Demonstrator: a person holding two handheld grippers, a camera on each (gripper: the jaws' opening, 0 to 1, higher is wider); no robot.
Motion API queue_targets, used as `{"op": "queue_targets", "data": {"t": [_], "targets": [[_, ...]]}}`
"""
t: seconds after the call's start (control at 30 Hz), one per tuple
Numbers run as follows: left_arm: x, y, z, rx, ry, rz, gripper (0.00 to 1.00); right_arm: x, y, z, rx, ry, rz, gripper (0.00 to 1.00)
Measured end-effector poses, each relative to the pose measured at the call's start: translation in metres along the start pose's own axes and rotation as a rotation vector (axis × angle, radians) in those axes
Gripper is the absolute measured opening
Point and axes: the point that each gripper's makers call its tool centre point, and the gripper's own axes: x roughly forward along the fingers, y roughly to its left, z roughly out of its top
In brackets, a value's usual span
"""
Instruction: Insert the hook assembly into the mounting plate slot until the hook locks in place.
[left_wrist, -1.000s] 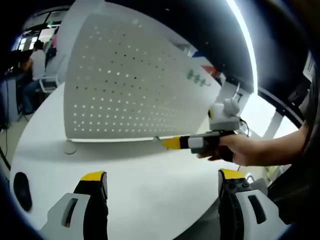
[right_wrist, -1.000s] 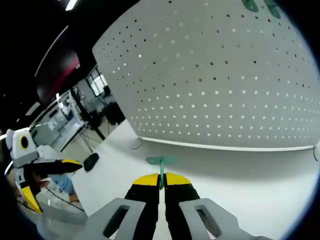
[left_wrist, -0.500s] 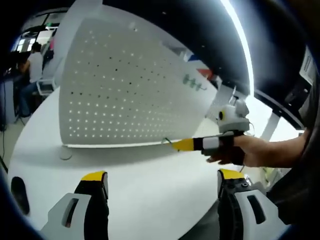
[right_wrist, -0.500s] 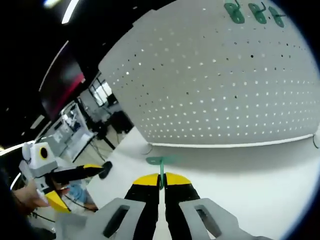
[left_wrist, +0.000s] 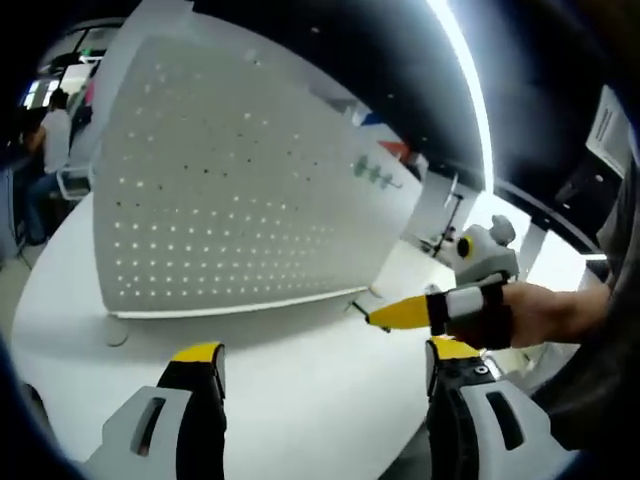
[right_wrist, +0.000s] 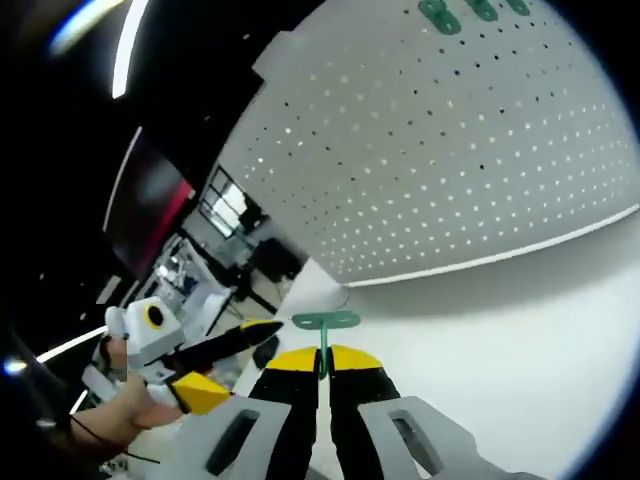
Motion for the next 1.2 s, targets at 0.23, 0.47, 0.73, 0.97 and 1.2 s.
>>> {"op": "queue_targets", "data": {"t": [0.23, 0.47, 0.73, 0.97, 1.2], "targets": [[0.006, -0.003, 0.005, -0.007, -0.02, -0.031, 0.72, -0.01, 0.011, -0.005, 0.082, -0.005, 0.052, 0.0], [0.01, -0.014, 0.012, 0.003, -0.048, -0.073, 0.58, -0.011, 0.025, -0.005, 0.166, -0.013, 0.112, 0.0], [0.01, -0.027, 0.024, 0.018, -0.089, -0.127, 0.39, -0.008, 0.038, -0.01, 0.253, -0.007, 0.171, 0.0], [0.006, -0.038, 0.029, 0.052, -0.113, -0.178, 0.2, -0.009, 0.044, -0.009, 0.318, -0.008, 0.208, 0.0], [0.006, -0.045, 0.029, 0.073, -0.113, -0.211, 0.08, -0.01, 0.046, -0.007, 0.365, -0.015, 0.225, 0.0]]}}
